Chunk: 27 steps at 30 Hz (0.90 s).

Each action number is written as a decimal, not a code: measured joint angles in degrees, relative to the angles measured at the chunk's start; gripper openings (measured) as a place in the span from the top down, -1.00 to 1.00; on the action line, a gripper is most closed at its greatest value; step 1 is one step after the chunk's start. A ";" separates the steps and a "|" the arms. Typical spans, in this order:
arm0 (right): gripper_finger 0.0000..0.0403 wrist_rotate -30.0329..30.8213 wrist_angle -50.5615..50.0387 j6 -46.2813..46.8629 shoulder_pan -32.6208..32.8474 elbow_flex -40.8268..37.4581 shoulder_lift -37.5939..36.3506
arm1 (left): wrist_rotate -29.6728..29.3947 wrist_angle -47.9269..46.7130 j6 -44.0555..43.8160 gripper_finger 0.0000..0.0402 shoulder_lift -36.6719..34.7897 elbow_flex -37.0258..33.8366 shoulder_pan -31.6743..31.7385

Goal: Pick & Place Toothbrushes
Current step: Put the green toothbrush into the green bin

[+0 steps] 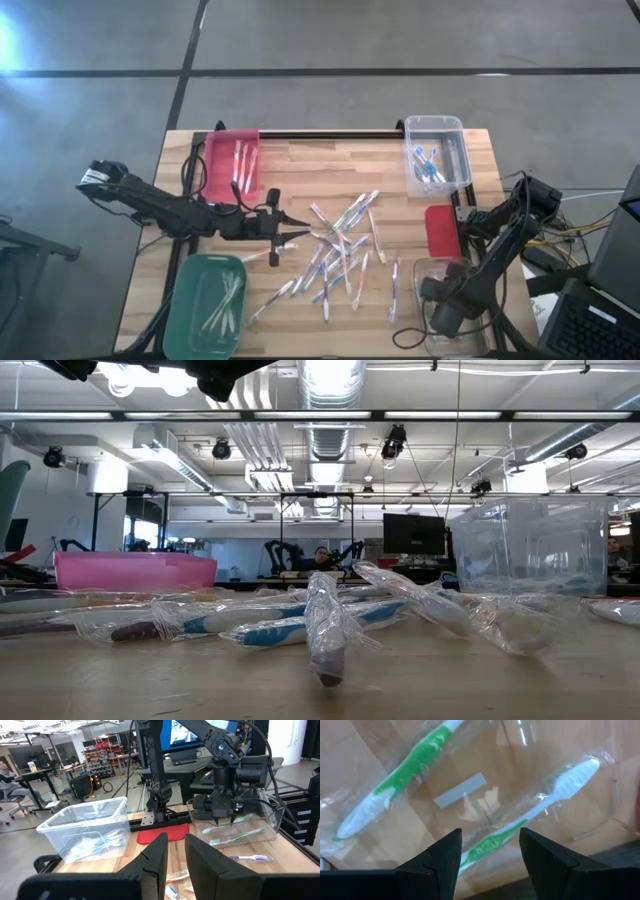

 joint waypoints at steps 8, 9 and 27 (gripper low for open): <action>0.08 -0.25 -0.23 -0.17 0.17 -0.47 2.16 | 0.02 0.00 0.00 0.64 0.00 0.00 0.00; 0.09 -0.45 -0.17 -0.11 0.17 -0.56 2.75 | 0.00 -0.01 -0.01 0.64 0.00 0.00 0.00; 0.65 -3.92 2.69 0.43 0.12 -0.66 5.13 | 0.02 0.02 -0.04 0.64 0.00 0.00 -0.02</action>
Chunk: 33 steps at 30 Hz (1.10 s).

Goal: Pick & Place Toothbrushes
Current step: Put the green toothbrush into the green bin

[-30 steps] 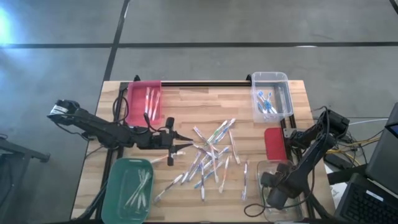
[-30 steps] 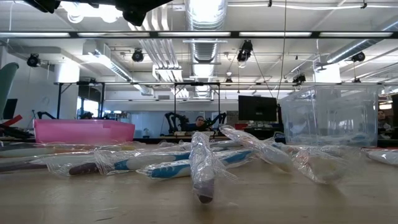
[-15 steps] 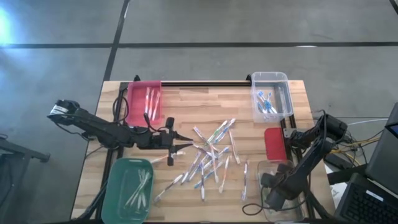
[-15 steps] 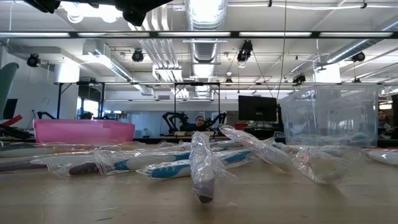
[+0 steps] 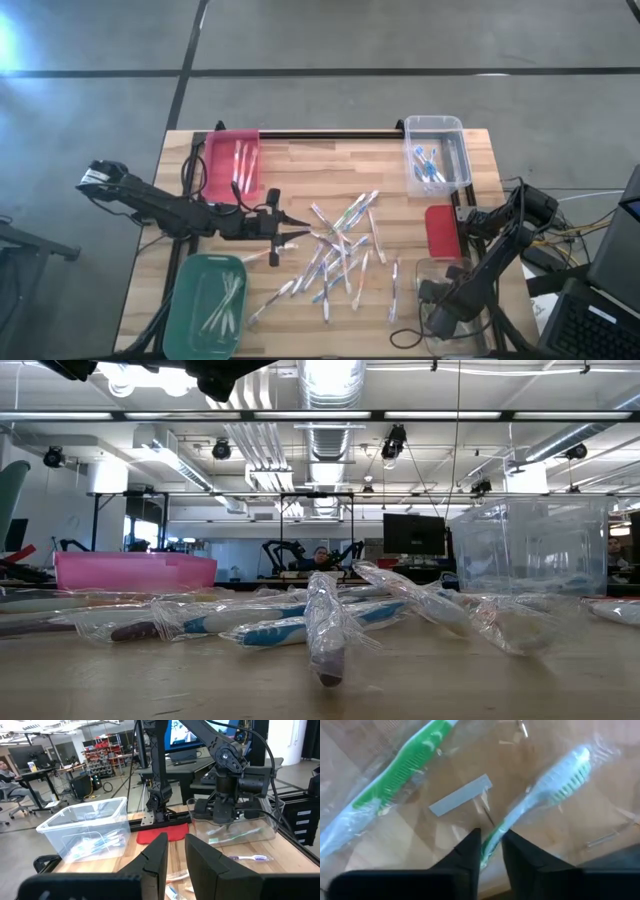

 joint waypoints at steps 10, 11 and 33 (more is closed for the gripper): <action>0.92 -0.17 1.45 2.80 0.00 0.22 -1.38 | 0.00 -0.01 -0.02 0.64 0.00 0.00 0.01; 0.92 -0.13 1.47 2.81 0.00 0.31 -1.41 | 0.00 0.01 -0.02 0.64 0.00 0.00 0.02; 0.93 6.42 -17.39 5.37 0.07 12.21 -6.37 | 0.00 -0.01 -0.01 0.64 0.00 0.00 0.00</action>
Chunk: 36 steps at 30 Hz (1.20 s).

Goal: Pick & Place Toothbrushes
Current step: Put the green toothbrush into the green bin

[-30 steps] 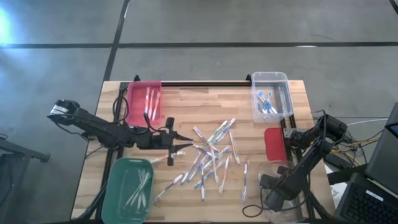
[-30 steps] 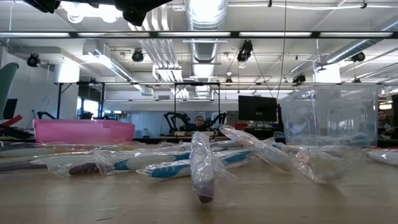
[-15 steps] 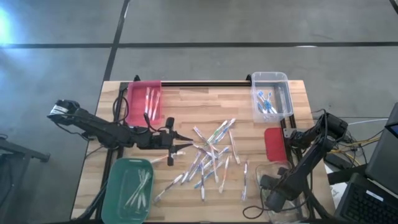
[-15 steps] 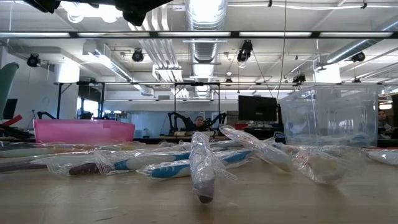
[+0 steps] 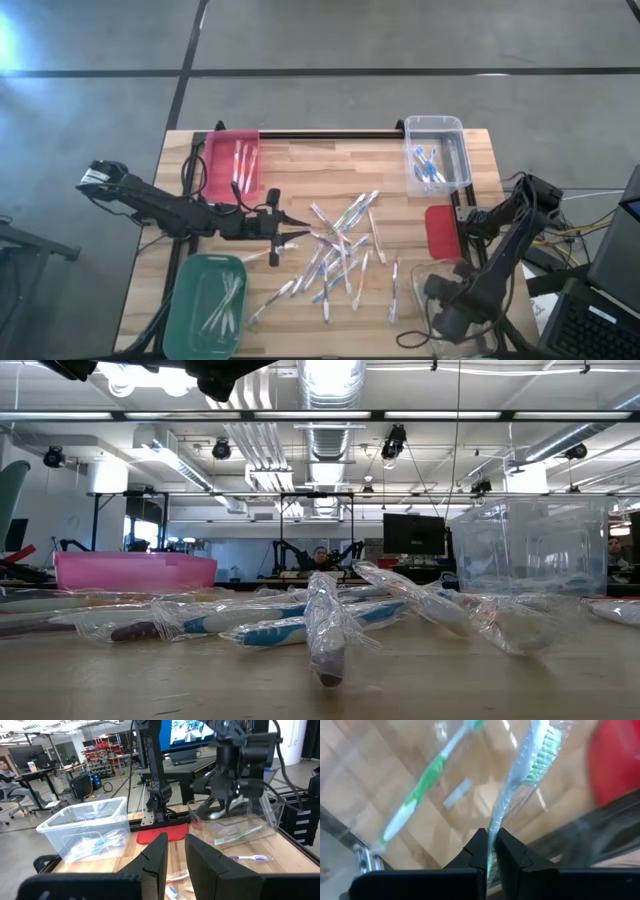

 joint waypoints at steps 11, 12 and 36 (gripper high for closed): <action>0.92 25.85 -6.77 -6.70 -0.04 9.90 -0.14 | 0.00 -0.02 -2.08 0.64 0.00 0.00 0.00; 0.92 28.31 -6.75 -7.56 -0.04 10.39 -0.14 | 0.00 -0.04 -2.31 0.64 0.00 0.00 0.02; 0.91 82.66 4.40 -25.46 -3.74 6.94 0.10 | 0.01 -0.04 -3.48 0.64 0.00 0.00 0.02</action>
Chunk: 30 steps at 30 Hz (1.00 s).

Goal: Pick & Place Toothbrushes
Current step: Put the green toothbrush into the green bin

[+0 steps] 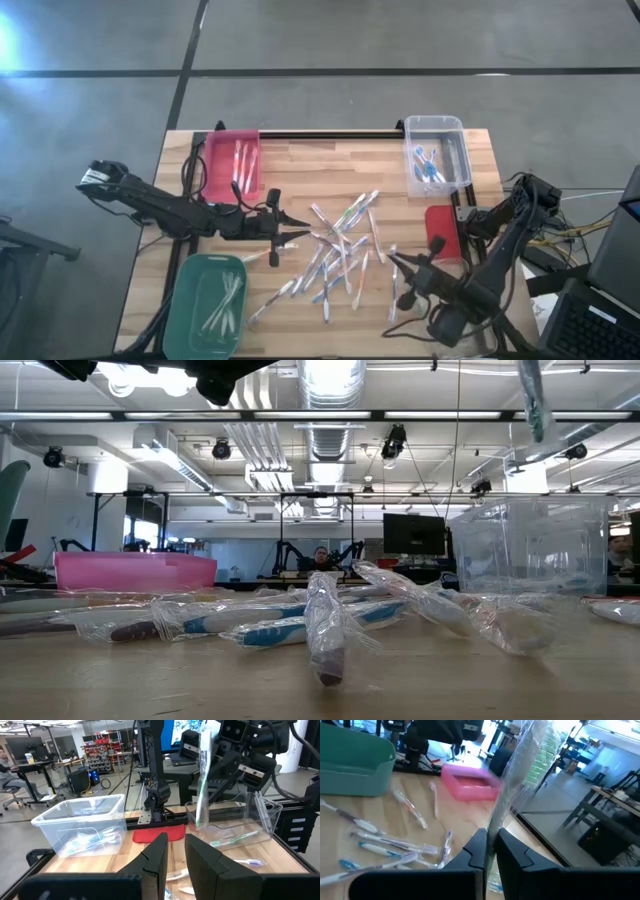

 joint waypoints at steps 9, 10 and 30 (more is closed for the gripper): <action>0.91 -10.92 31.58 -31.21 -6.41 -4.27 0.04 | -0.01 0.00 0.57 0.64 0.00 0.00 -0.01; 0.91 -12.25 35.54 -35.02 -7.08 -4.93 -0.07 | 0.02 0.00 0.14 0.64 0.00 0.00 0.01; 0.91 -36.60 85.44 -78.13 -23.20 -11.89 -0.55 | 9.41 3.98 -0.72 0.28 5.27 1.10 -0.08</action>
